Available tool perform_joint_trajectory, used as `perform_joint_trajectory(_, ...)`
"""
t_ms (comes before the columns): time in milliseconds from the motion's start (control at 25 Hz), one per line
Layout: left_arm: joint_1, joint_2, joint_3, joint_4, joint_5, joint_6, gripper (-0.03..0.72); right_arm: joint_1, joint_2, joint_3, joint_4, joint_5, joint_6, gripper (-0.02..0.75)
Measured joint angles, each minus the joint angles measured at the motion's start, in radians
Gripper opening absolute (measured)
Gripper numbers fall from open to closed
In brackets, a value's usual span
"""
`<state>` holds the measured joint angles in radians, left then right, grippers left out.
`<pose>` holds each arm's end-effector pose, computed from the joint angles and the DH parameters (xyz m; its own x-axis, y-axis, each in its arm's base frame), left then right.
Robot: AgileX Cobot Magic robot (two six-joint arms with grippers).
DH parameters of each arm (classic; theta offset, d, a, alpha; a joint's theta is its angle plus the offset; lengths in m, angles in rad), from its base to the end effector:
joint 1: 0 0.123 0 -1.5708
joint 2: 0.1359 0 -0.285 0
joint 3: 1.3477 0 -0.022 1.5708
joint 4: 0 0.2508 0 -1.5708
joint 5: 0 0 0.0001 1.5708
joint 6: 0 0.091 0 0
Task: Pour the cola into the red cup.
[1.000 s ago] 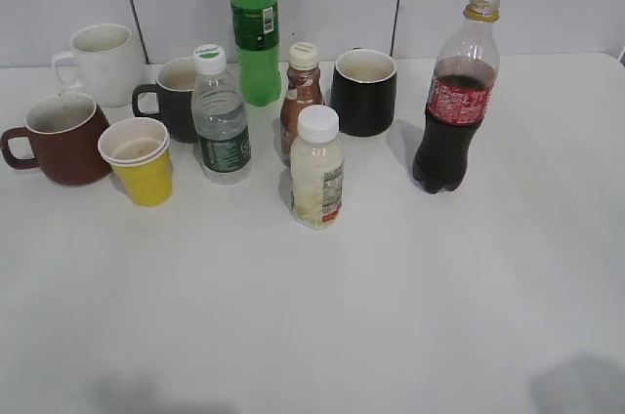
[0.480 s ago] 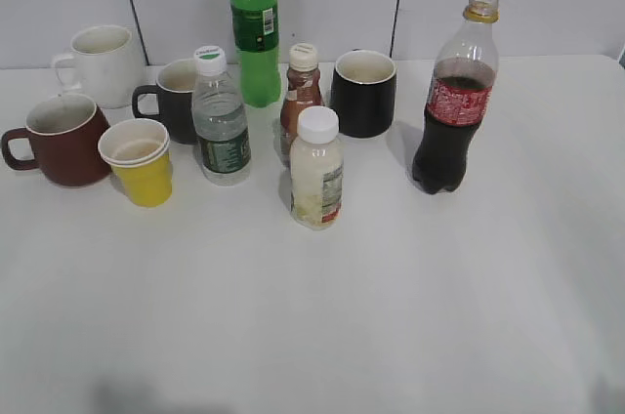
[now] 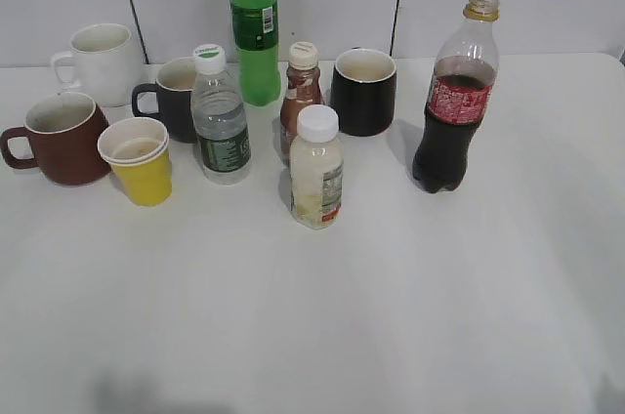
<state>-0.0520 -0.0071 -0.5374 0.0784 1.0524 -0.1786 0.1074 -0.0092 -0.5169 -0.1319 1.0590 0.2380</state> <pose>-0.0100 0.0067 0.2884 -0.4013 -0.1182 -0.9083 -0.0667 0.9928 -0.0997 -0.0074 -0.0113 0.2826 -0.4195 0.1269 -0.8988 0.0699 0.9918 0.1074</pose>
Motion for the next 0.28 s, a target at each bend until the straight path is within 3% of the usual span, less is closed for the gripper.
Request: perform_joint_trajectory(280, 0.000, 0.000, 0.000, 0.000, 0.000, 0.000, 0.272, 0.000, 0.000, 0.000, 0.000, 0.000, 0.000, 0.594)
